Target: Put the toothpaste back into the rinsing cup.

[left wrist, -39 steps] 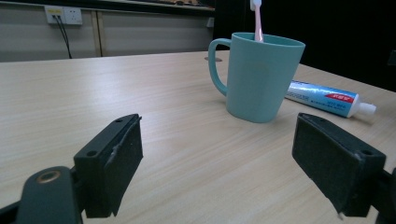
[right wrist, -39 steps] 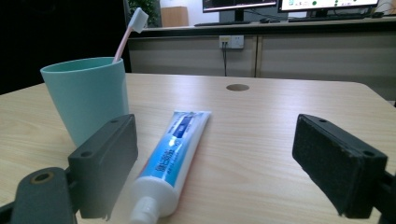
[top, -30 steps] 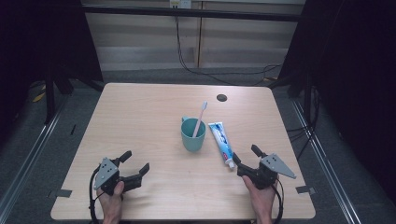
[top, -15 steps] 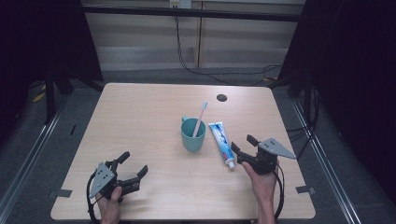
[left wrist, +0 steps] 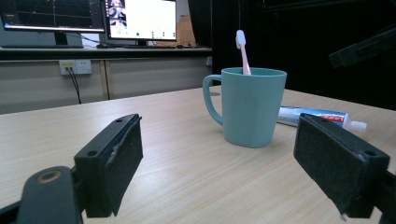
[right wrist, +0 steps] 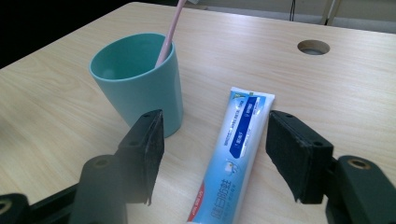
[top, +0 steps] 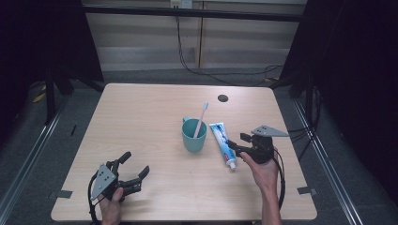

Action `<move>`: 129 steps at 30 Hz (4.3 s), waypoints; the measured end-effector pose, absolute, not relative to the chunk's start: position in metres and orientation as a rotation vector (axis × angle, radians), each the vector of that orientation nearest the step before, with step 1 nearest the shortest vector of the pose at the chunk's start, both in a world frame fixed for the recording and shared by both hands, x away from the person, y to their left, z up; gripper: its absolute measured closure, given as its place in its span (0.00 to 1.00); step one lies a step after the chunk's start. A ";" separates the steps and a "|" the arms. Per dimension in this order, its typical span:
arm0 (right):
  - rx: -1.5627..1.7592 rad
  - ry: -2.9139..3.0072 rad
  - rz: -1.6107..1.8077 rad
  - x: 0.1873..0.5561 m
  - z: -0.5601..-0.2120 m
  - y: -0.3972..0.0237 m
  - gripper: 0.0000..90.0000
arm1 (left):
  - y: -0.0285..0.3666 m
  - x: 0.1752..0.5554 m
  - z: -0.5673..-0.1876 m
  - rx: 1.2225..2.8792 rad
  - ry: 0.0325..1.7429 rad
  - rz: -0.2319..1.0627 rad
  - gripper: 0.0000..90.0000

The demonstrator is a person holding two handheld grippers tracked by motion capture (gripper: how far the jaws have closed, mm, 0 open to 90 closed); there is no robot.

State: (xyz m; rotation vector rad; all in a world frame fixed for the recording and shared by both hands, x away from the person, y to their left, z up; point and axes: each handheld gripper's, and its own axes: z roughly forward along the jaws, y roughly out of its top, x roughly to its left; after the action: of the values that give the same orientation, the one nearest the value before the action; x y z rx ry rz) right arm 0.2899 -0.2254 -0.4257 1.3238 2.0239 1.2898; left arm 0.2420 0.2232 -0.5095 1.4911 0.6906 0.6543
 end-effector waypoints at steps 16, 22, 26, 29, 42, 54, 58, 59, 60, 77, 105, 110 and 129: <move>1.400 2.272 1.168 0.320 -0.417 -0.226 0.48 | 0.224 0.242 -0.510 1.487 0.676 0.653 0.18; 1.445 2.324 1.116 0.331 -0.414 -0.225 0.44 | 0.224 0.242 -0.510 1.493 0.675 0.656 0.18; 1.454 2.367 1.083 0.338 -0.411 -0.225 0.46 | 0.224 0.242 -0.510 1.489 0.680 0.654 0.18; 1.464 2.419 1.046 0.345 -0.413 -0.223 0.48 | 0.224 0.242 -0.510 1.492 0.678 0.653 0.18; 1.474 2.604 0.800 0.364 -0.425 -0.204 0.49 | 0.224 0.241 -0.510 1.487 0.678 0.655 0.18; 1.556 2.650 0.655 0.382 -0.433 -0.203 0.44 | 0.224 0.241 -0.510 1.486 0.676 0.654 0.18; 1.582 2.688 0.640 0.388 -0.435 -0.204 0.48 | 0.224 0.241 -0.510 1.488 0.676 0.655 0.18; 1.582 2.700 0.637 0.389 -0.436 -0.204 0.48 | 0.224 0.241 -0.510 1.488 0.676 0.654 0.18; 1.595 2.708 0.622 0.390 -0.436 -0.203 0.49 | 0.224 0.241 -0.510 1.488 0.675 0.655 0.18; 1.628 2.749 0.475 0.408 -0.449 -0.192 0.51 | 0.224 0.241 -0.510 1.487 0.674 0.653 0.18; 1.734 2.728 0.364 0.419 -0.471 -0.186 0.49 | 0.224 0.241 -0.510 1.487 0.673 0.653 0.18; 1.739 2.722 0.356 0.418 -0.471 -0.185 0.51 | 0.224 0.241 -0.510 1.487 0.673 0.652 0.18; 1.830 2.658 0.441 0.413 -0.466 -0.194 0.80 | 0.224 0.241 -0.510 1.488 0.672 0.652 0.18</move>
State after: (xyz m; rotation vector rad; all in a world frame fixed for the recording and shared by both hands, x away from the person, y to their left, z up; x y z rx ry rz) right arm 0.4126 -0.1942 -0.4658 1.8304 2.6575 0.4407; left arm 0.2411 0.2244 -0.5099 1.4875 0.6721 0.6521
